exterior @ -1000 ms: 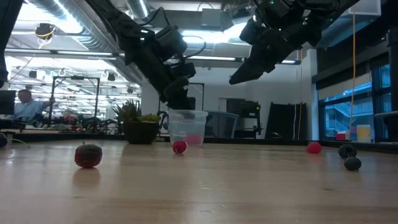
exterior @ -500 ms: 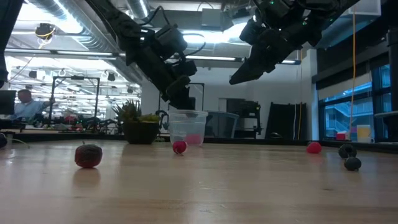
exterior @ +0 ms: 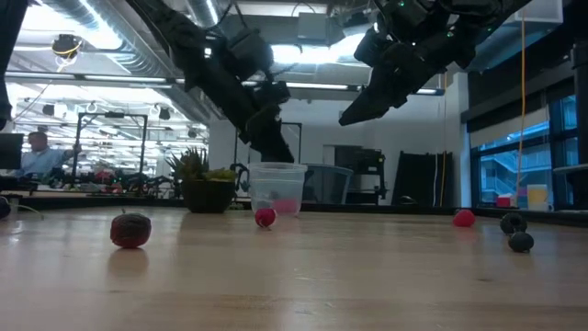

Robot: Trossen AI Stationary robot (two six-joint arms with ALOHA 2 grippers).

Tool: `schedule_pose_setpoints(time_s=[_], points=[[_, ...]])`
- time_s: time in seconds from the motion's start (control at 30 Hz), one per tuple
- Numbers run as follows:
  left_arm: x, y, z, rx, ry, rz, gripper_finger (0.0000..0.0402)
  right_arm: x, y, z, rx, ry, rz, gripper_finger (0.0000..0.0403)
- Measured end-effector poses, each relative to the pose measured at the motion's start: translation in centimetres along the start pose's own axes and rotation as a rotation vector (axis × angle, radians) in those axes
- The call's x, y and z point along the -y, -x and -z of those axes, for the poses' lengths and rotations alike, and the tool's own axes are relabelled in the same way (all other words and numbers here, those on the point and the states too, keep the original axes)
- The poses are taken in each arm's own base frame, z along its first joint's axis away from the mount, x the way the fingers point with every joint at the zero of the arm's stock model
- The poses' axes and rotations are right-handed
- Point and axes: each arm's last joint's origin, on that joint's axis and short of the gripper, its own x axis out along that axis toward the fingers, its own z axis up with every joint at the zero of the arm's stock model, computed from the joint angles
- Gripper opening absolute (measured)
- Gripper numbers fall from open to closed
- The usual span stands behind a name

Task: Pick and placing Produce into tupperware
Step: Put the red cherry into the transparent container

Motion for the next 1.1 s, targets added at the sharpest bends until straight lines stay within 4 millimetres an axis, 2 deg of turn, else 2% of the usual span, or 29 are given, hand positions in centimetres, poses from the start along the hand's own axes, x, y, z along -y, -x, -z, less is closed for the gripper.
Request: schedule_pose_setpoints(time_s=[0.17,0.33,0.5,0.73,0.83,1.1], points=[[0.8,2.6,-0.9,0.008,-0.039,0.055,0.0156,0.0,0.0,0.0,-0.005,-0.001,-0.001,0.0186],[3.3,4.4,-0.6,-0.05,-0.1,0.269,0.0156,0.0,0.0,0.1,-0.008,-0.002,-0.002,0.0186],[6.6,4.3,-0.1,-0.072,-0.165,0.406,0.0157,0.0,0.0,0.1,-0.007,-0.002,-0.001,0.0186],[10.0,3.5,1.4,-0.127,-0.32,0.416,0.0157,0.0,0.0,0.1,-0.007,-0.002,-0.002,0.0186],[10.8,3.1,1.3,-0.111,-0.252,0.39,0.0157,0.0,0.0,0.1,-0.007,-0.002,-0.002,0.0186],[11.5,2.4,1.6,-0.142,0.04,0.157,0.0157,0.0,0.0,0.1,-0.011,-0.023,-0.003,0.0186]])
